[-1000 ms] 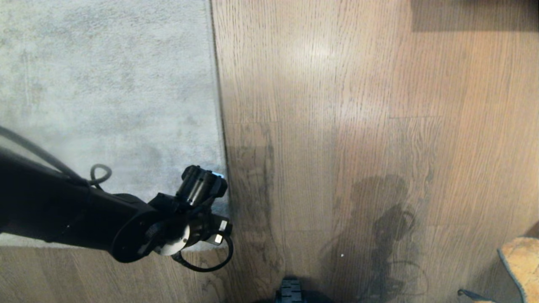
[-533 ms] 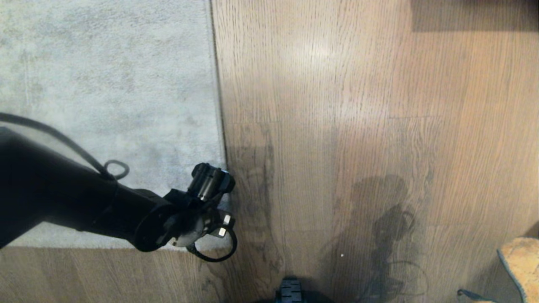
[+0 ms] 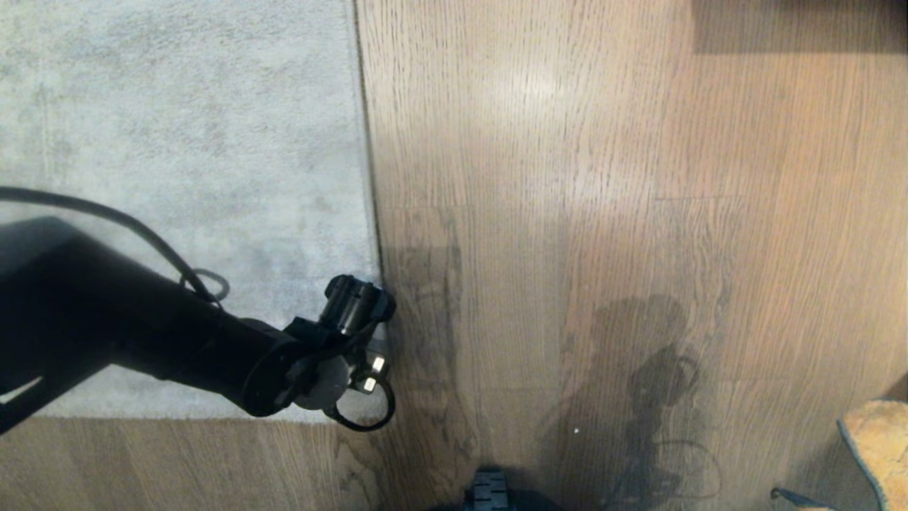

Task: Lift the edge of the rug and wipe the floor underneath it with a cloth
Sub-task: Lift up the carpet

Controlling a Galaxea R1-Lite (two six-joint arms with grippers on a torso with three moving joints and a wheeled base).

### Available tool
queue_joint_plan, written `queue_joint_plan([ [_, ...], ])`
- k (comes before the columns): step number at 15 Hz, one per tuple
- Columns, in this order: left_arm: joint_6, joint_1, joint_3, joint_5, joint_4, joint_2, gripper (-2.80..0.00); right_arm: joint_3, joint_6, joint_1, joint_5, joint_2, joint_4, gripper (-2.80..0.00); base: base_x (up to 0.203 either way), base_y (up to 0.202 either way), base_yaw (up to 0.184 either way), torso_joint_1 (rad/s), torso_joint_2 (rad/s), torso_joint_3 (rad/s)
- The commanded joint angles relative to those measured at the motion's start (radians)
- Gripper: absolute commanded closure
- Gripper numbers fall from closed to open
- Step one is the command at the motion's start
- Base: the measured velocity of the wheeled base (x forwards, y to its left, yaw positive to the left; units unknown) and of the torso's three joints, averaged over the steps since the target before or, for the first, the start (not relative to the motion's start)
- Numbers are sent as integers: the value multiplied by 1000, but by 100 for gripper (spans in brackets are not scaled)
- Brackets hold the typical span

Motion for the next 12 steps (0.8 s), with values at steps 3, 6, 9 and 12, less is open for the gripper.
queue_joint_plan([
  [3,10,16,-1,19,-41,28,-280,0,0,2,1,1,0,0,0,0,0,0,0,0],
  [6,8,13,-16,20,-44,28,-280,0,-2,0,1,1,0,0,0,0,0,0,0,0],
  [9,7,0,-40,15,-40,31,-280,0,-1,1,1,1,0,0,0,0,0,0,0,0],
  [12,3,-20,-67,14,-17,31,-280,0,-2,2,1,1,0,0,0,0,0,0,0,0],
])
